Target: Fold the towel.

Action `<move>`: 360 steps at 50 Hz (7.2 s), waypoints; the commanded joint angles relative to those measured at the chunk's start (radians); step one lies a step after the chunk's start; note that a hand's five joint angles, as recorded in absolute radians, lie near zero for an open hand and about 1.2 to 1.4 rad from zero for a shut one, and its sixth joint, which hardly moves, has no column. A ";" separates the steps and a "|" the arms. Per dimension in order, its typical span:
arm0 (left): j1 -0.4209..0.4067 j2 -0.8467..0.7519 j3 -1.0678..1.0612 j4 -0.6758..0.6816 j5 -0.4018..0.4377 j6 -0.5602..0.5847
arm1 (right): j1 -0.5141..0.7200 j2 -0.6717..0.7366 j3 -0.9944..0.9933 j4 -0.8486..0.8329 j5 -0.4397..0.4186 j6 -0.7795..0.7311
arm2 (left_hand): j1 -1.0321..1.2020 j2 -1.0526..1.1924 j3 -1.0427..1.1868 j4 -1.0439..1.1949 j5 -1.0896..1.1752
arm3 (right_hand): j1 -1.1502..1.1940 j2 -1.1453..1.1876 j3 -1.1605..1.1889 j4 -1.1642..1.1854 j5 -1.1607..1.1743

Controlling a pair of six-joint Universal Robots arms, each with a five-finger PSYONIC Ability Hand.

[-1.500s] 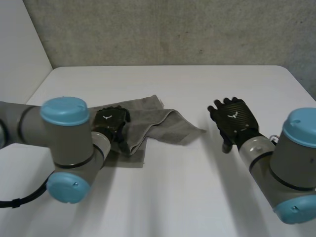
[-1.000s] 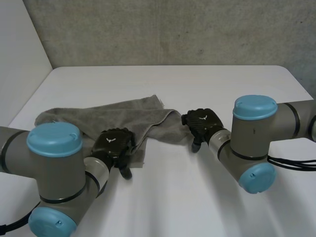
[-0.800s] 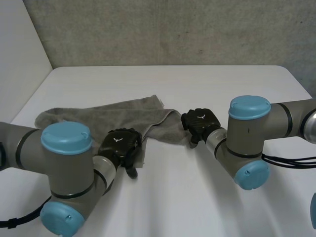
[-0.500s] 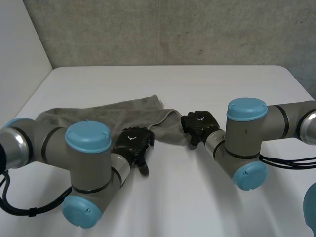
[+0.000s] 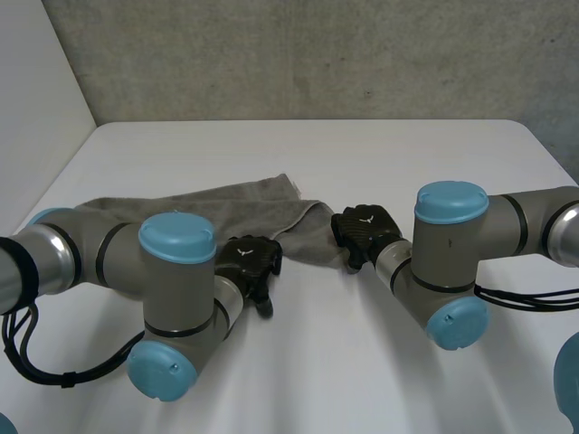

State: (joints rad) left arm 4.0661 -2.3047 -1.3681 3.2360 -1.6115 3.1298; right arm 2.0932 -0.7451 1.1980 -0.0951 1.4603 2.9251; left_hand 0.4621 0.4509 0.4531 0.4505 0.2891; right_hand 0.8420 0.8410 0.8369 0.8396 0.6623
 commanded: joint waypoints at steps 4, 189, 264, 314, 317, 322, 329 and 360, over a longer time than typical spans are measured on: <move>0.004 0.011 -0.006 0.002 -0.002 0.000 | 0.001 0.004 0.000 0.000 0.000 -0.001 | 0.001 0.012 0.010 0.013 -0.001 | 0.247 0.248 0.252 0.249 0.252; 0.086 0.199 -0.088 -0.027 -0.056 -0.257 | -0.292 -0.559 0.689 -0.097 -0.215 -0.250 | -0.225 -0.214 -0.216 -0.213 -0.227 | 0.554 0.555 0.559 0.557 0.559; 0.005 0.142 -0.147 -0.016 -0.051 -0.223 | -0.387 -0.559 0.698 -0.186 -0.196 -0.235 | -0.222 -0.211 -0.213 -0.211 -0.224 | 0.554 0.555 0.559 0.557 0.559; 0.051 0.416 -0.129 -0.025 -0.033 -0.119 | -0.332 -0.813 0.557 -0.088 -0.210 -0.183 | 0.934 0.945 0.943 0.946 0.933 | 0.554 0.555 0.559 0.557 0.559; 0.091 0.459 -0.112 -0.022 -0.004 -0.119 | -0.311 -0.835 0.471 -0.034 -0.230 -0.146 | 0.934 0.945 0.943 0.946 0.933 | 0.554 0.555 0.559 0.557 0.559; 0.206 0.455 -0.031 -0.018 0.047 -0.117 | -0.269 -0.789 0.340 -0.021 -0.245 -0.133 | 0.934 0.945 0.943 0.946 0.933 | 0.554 0.555 0.559 0.557 0.559; 0.283 0.271 0.303 -0.018 0.107 -0.097 | -0.101 -0.540 -0.014 -0.055 -0.215 -0.159 | 0.934 0.945 0.943 0.946 0.933 | 0.554 0.555 0.559 0.557 0.559; 0.438 0.241 0.080 -0.001 0.496 0.009 | -0.054 -0.477 -0.011 0.028 -0.221 -0.254 | 0.712 0.723 0.721 0.723 0.710 | 0.554 0.555 0.559 0.557 0.559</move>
State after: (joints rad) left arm 4.4457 -2.0713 -0.9973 3.2257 -1.2396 3.1030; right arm 2.0569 -1.1589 0.9286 -0.0653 1.3199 2.7231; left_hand 1.2608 1.2551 1.2728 1.2602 1.1038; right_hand 1.3364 1.3363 1.3427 1.3448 1.1705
